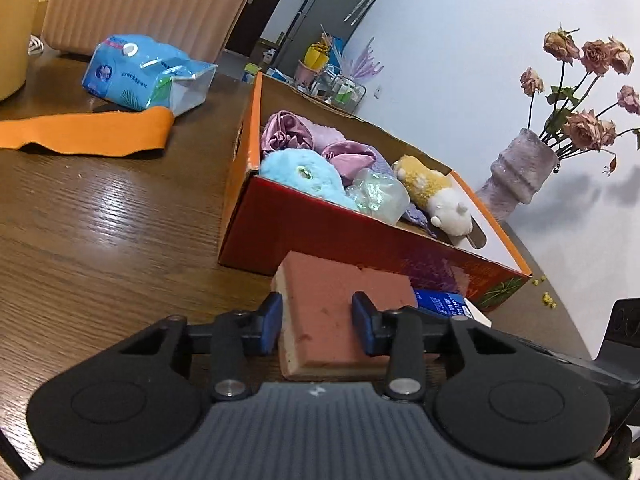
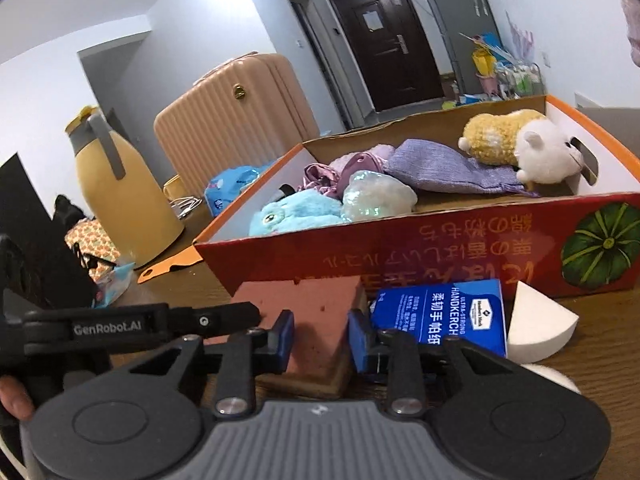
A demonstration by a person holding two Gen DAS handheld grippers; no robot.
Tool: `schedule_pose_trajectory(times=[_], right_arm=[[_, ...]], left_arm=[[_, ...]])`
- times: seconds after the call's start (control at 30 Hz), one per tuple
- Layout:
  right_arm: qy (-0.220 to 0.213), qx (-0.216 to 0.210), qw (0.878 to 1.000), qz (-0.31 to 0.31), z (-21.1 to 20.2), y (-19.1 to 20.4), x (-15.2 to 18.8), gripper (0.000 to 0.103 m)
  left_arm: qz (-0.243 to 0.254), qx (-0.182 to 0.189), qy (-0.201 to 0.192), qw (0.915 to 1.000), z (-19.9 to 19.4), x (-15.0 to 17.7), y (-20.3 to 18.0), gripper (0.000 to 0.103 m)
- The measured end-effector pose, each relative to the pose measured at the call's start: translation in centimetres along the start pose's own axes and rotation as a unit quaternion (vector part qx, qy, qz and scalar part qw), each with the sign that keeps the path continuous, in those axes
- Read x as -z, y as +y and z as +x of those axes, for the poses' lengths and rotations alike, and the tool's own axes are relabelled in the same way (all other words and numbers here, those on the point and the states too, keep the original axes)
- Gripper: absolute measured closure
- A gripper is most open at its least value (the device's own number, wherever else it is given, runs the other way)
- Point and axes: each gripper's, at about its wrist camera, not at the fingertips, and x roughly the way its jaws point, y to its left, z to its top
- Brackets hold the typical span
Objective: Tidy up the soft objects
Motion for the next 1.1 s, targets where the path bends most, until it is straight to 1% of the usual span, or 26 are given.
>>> schedule_pose_trajectory(times=[0.1, 0.2, 0.3, 0.33, 0.4, 0.43, 0.6, 0.7, 0.87, 1.0, 1.1], right_arm=[[-0.005, -0.005, 1.0, 0.004, 0.2, -0.2, 0.2, 0.074], [-0.004, -0.018, 0.999, 0.026, 0.2, -0.8, 0.2, 0.074], [0.004, -0.009, 0.999, 0.038, -0.3, -0.4, 0.0, 0.075], [0.005, -0.006, 0.999, 0.036, -0.8, 0.2, 0.0, 0.075], [-0.013, -0.005, 1.0, 0.016, -3.2, 2.0, 0.2, 0.075], [-0.018, -0.005, 1.0, 0.006, -4.3, 2.8, 0.4, 0.075], [-0.018, 0.001, 0.999, -0.026, -9.7, 5.7, 2.7, 0.075], [-0.009, 0.017, 0.999, -0.034, -12.2, 6.5, 5.4, 0.075], [0.001, 0.041, 0.999, -0.007, -15.2, 5.6, 9.0, 0.074], [-0.004, 0.063, 0.998, 0.0, -16.9, 5.2, 11.0, 0.073], [-0.004, 0.065, 0.998, 0.009, -17.6, 4.6, 12.1, 0.072]], left_arm=[[0.001, -0.003, -0.004, 1.0, -0.1, 0.1, -0.1, 0.065], [0.001, -0.005, -0.003, 1.0, -0.2, 0.1, 0.0, 0.065], [0.008, -0.006, 0.0, 1.0, -0.8, 0.1, -0.6, 0.066], [0.011, -0.008, -0.013, 0.9998, -2.0, 0.3, -1.2, 0.066], [0.035, -0.014, -0.045, 0.9983, -4.7, 1.2, -2.7, 0.065], [0.042, -0.015, -0.054, 0.9975, -5.9, 1.8, -3.2, 0.066], [0.017, 0.011, -0.058, 0.9981, -10.8, 6.0, -4.0, 0.066], [0.004, 0.02, -0.04, 0.999, -12.0, 8.7, -4.7, 0.066], [0.026, 0.027, -0.013, 0.9992, -12.3, 12.0, -6.7, 0.065], [0.036, 0.035, 0.0, 0.9987, -12.3, 14.1, -7.5, 0.065], [0.043, 0.037, 0.007, 0.9984, -12.2, 14.7, -7.8, 0.064]])
